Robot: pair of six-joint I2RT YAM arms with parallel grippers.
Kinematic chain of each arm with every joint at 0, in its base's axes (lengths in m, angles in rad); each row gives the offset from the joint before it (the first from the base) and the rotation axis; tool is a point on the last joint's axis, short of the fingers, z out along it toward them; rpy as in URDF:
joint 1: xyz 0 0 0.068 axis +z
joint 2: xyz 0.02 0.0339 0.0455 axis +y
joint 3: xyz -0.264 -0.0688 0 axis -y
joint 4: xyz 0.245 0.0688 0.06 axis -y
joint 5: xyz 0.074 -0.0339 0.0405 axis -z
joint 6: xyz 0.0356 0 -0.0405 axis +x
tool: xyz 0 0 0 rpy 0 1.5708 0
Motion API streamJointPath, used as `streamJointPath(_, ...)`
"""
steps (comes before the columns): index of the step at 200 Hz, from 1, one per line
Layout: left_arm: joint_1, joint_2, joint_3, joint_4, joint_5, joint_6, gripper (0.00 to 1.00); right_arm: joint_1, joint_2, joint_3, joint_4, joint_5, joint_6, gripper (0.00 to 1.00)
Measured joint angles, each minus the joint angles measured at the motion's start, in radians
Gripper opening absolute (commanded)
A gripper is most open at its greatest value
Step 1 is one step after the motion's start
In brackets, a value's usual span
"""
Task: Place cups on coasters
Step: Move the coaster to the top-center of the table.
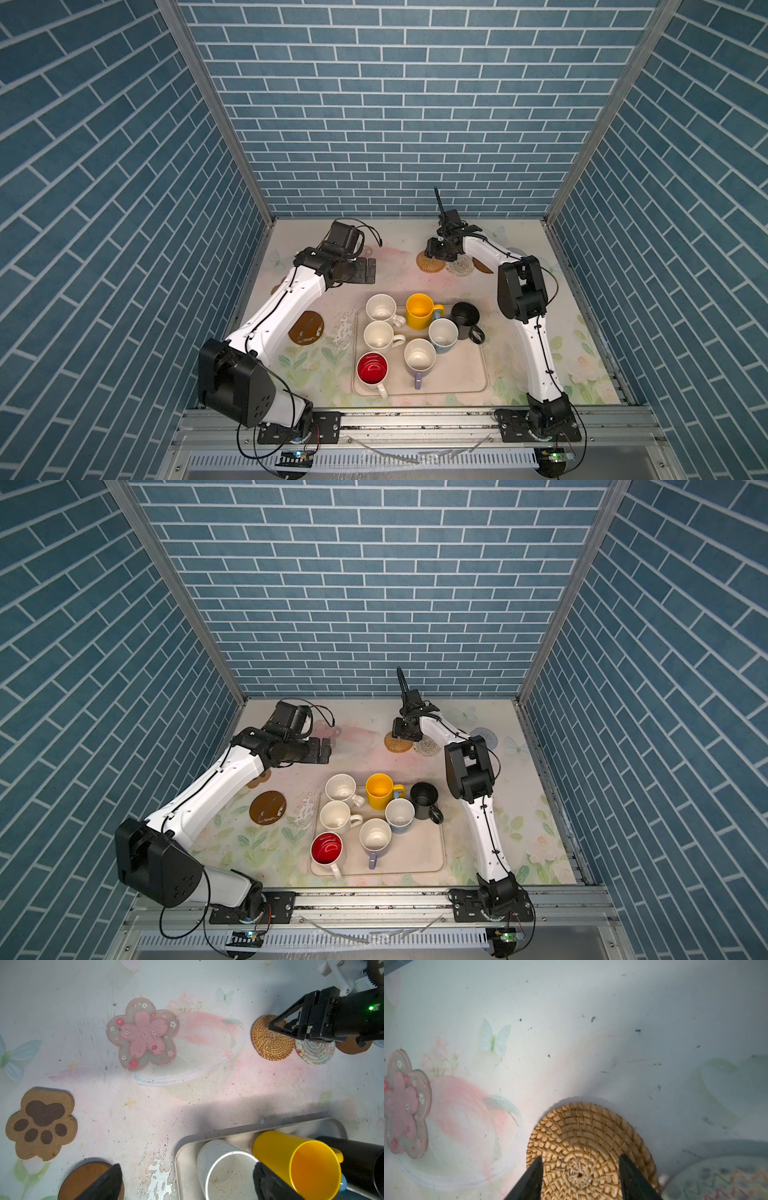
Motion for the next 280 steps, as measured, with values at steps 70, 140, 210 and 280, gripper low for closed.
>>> streamJointPath(70,0.05,0.206,0.205,-0.015,-0.053,0.022,0.9,0.002,-0.065,0.04,-0.011,-0.106,-0.008,0.58)
streamJointPath(140,0.107,0.548,0.54,-0.081,-0.084,0.036,0.92,0.01,-0.507,-0.286,0.146,-0.138,-0.024,0.59)
streamJointPath(210,0.278,0.787,0.775,-0.092,0.042,0.047,0.9,0.01,-0.715,-0.65,0.233,-0.145,-0.027,0.58)
streamJointPath(280,0.348,0.992,0.924,-0.113,0.172,0.085,0.92,0.01,-0.91,-0.837,0.264,-0.15,-0.027,0.59)
